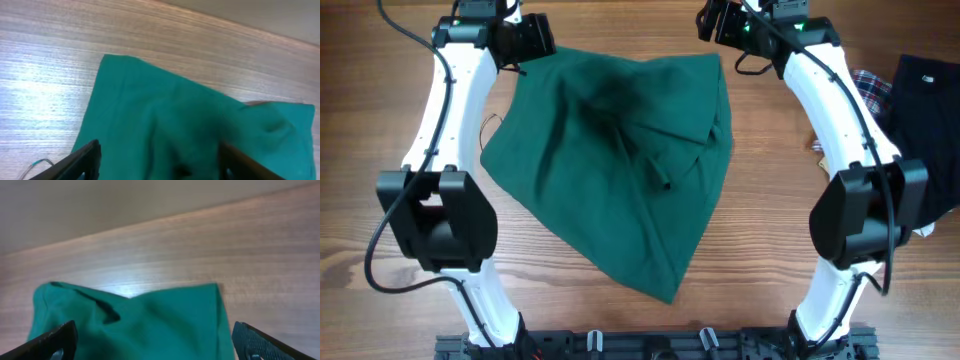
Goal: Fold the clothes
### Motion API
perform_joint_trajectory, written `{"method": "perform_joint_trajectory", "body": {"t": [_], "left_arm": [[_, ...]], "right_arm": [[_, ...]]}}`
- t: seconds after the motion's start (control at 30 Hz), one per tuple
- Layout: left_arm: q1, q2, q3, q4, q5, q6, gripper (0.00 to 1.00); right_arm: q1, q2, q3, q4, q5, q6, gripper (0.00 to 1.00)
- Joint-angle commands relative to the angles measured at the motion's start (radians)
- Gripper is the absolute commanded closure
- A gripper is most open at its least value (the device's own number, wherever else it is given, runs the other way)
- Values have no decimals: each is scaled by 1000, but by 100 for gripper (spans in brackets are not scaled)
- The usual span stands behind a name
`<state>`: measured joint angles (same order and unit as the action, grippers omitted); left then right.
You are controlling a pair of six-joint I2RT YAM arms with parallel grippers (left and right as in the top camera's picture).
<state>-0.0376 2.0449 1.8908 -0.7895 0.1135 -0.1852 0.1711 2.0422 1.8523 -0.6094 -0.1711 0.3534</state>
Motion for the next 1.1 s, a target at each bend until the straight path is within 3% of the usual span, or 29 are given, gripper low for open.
{"method": "perform_joint_trajectory", "body": {"t": [0.0,0.17,0.23,0.33,0.4,0.5,0.67,0.83,1.07], "left_arm": [[29,-69,6,-95,-22,21,23],[80,-81,5,-389,-22,21,24],[100,-81,5,-483,-22,20,28],[126,-81,5,-554,-22,21,32],[143,-81,5,-563,-22,21,32],[165,-77,5,-557,-41,28,32],[175,-76,5,-551,-44,80,34],[175,-58,-8,-546,-44,103,34],[175,-19,-154,-528,-44,104,35]], "right_arm": [[-5,-118,12,-116,-59,-41,1],[18,-175,12,-509,-414,-151,1],[51,-175,-1,-654,-450,-173,1],[130,-175,-48,-737,-432,-207,0],[212,-175,-114,-719,-390,-180,1],[321,-175,-256,-589,-328,-18,0],[360,-175,-458,-403,-289,239,0],[383,-175,-489,-424,-344,222,0],[523,-175,-534,-497,-352,200,0]]}}
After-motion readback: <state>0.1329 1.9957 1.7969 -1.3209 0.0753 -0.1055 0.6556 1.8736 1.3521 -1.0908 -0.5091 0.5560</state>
